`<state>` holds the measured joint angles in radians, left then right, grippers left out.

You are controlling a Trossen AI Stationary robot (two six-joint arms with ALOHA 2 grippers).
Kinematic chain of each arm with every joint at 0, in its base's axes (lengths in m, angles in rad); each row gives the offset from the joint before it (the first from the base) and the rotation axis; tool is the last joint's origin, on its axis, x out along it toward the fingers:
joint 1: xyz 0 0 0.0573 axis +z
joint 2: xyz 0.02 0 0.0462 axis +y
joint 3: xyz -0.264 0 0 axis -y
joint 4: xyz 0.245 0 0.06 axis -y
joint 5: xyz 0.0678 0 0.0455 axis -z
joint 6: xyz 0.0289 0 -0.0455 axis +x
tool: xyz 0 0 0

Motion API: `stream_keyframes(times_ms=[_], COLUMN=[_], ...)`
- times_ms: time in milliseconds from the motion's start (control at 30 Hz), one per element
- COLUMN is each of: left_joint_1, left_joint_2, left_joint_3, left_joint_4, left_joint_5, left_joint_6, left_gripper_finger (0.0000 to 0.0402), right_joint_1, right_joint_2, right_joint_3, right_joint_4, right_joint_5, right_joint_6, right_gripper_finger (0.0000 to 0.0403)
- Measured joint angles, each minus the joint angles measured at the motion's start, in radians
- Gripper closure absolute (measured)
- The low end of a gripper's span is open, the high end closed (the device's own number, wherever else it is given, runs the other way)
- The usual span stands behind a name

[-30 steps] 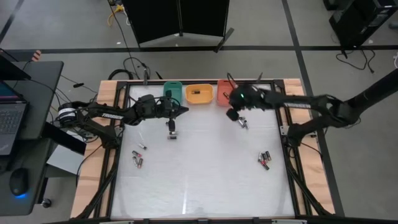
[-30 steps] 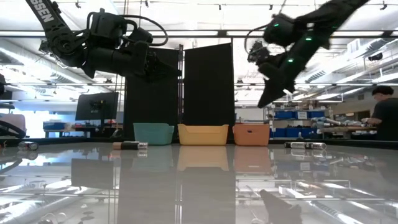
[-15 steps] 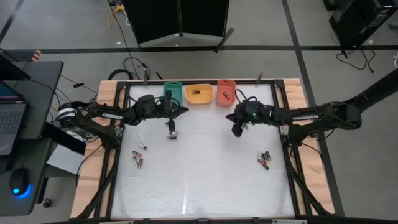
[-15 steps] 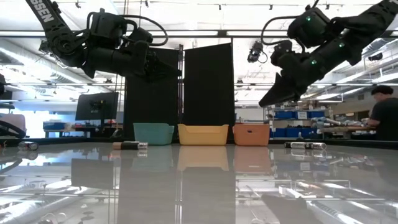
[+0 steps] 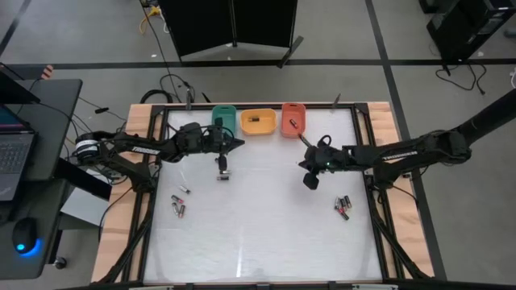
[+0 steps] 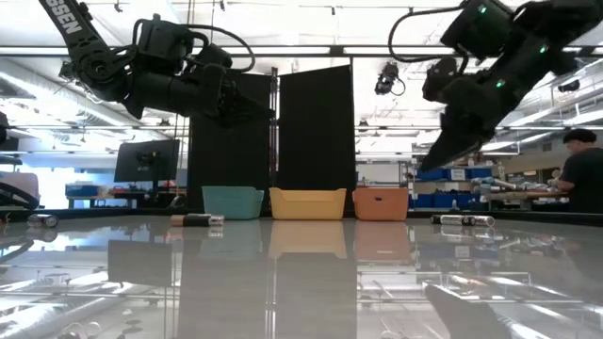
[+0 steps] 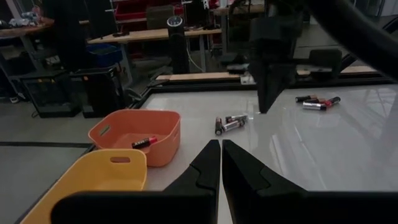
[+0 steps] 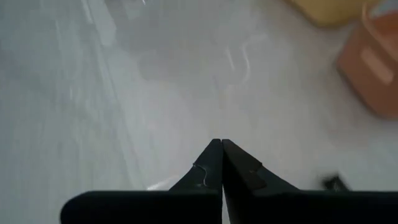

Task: Sort batteries
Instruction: Put the silver battery into the green bin

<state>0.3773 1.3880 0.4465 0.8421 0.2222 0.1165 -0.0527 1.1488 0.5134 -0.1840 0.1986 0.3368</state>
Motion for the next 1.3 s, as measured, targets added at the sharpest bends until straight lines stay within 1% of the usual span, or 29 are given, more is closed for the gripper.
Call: stream_keyframes(times_ms=[233, 333, 567, 833, 933, 1033, 1300], left_joint_1=[0.0, 0.0, 0.0, 0.0, 0.0, 0.0, 0.0], left_joint_2=[0.0, 0.0, 0.0, 0.0, 0.0, 0.0, 0.0], left_joint_3=[0.0, 0.0, 0.0, 0.0, 0.0, 0.0, 0.0], left_joint_4=[-0.008, -0.008, -0.011, -0.011, -0.011, -0.011, -0.011], left_joint_5=[0.0, 0.0, 0.0, 0.0, 0.0, 0.0, 0.0], left_joint_6=[-0.014, -0.015, -0.016, -0.017, -0.017, -0.017, -0.017], left_gripper_finger=[0.0378, 0.0378, 0.0378, 0.0379, 0.0379, 0.0379, 0.0379], right_joint_1=[0.125, 0.183, 0.296, 0.347, 0.352, 0.352, 0.368], right_joint_2=[-0.025, -0.025, -0.024, -0.024, -0.023, -0.023, -0.023], right_joint_3=[0.106, 0.126, 0.128, 0.128, 0.128, 0.128, 0.128], right_joint_4=[-0.333, -0.429, -0.522, -0.575, -0.603, -0.622, -0.642], right_joint_5=[0.006, 0.004, -0.036, -0.044, -0.048, -0.084, -0.214], right_joint_6=[0.211, 0.289, 0.433, 0.543, 0.555, 0.556, 0.575], right_gripper_finger=[0.0369, 0.0366, 0.0365, 0.0357, 0.034, 0.0315, 0.0222])
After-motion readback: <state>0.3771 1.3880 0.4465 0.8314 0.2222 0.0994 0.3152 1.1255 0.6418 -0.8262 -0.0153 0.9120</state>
